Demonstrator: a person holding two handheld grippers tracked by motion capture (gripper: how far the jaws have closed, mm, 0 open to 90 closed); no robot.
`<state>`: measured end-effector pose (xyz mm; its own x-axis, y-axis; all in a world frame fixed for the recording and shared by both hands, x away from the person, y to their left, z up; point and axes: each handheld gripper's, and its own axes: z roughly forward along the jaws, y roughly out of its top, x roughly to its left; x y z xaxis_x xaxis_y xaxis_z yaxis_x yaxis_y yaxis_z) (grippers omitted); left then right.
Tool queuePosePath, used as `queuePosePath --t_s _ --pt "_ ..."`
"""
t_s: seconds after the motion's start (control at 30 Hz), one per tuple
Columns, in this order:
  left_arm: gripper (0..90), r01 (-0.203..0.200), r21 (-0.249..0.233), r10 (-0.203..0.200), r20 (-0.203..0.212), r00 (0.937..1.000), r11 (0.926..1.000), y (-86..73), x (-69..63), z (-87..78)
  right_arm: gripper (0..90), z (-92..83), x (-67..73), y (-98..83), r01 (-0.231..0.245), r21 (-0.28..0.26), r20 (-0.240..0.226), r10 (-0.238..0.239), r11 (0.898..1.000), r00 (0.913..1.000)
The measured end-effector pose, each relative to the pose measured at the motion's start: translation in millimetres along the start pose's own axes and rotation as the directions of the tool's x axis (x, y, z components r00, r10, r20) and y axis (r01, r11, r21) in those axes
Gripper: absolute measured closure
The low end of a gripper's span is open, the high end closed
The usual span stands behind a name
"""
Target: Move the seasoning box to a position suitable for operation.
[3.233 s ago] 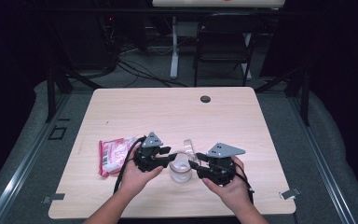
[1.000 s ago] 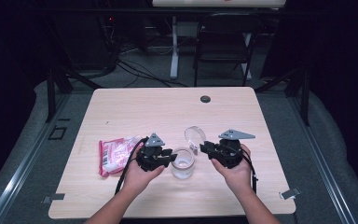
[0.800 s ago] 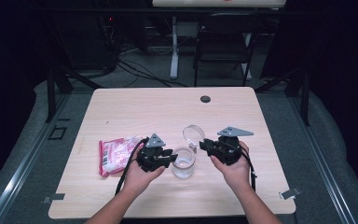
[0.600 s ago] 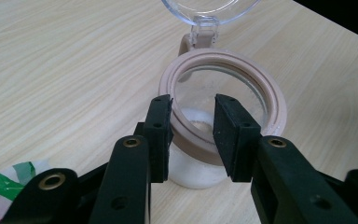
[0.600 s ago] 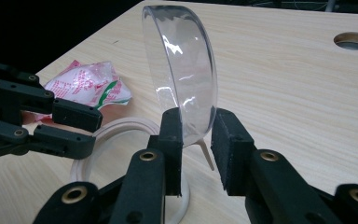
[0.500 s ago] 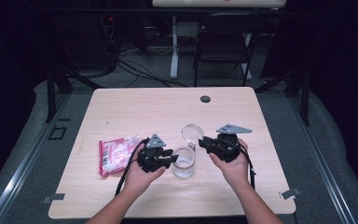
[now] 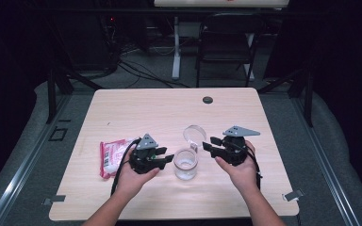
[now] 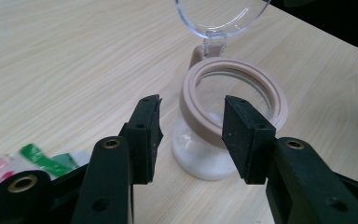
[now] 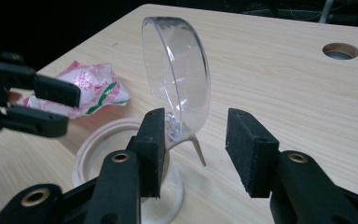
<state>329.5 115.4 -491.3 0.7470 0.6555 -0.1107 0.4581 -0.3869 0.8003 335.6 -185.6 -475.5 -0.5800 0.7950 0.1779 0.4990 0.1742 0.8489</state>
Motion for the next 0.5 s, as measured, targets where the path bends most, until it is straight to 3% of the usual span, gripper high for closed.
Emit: queuePosePath --t_s 0.23,0.3,0.5 --pt "53.8 0.0 -0.024 -0.001 -0.032 0.9995 0.9997 -8.3 11.6 -18.3 53.7 -8.9 5.0 -4.5 0.034 -0.019 0.015 -0.034 0.999 0.9993" --pt "53.8 -0.003 -0.036 0.001 -0.058 0.9983 0.9994 -12.1 15.0 -23.7 54.1 -11.7 6.6 -5.2 0.044 -0.018 0.022 -0.044 0.999 0.9988" --pt "50.2 0.054 -0.073 -0.063 -0.117 0.9912 0.9958 -23.6 31.9 -41.7 61.1 -20.2 11.2 -7.2 0.08 0.001 0.011 -0.08 0.997 0.9967"
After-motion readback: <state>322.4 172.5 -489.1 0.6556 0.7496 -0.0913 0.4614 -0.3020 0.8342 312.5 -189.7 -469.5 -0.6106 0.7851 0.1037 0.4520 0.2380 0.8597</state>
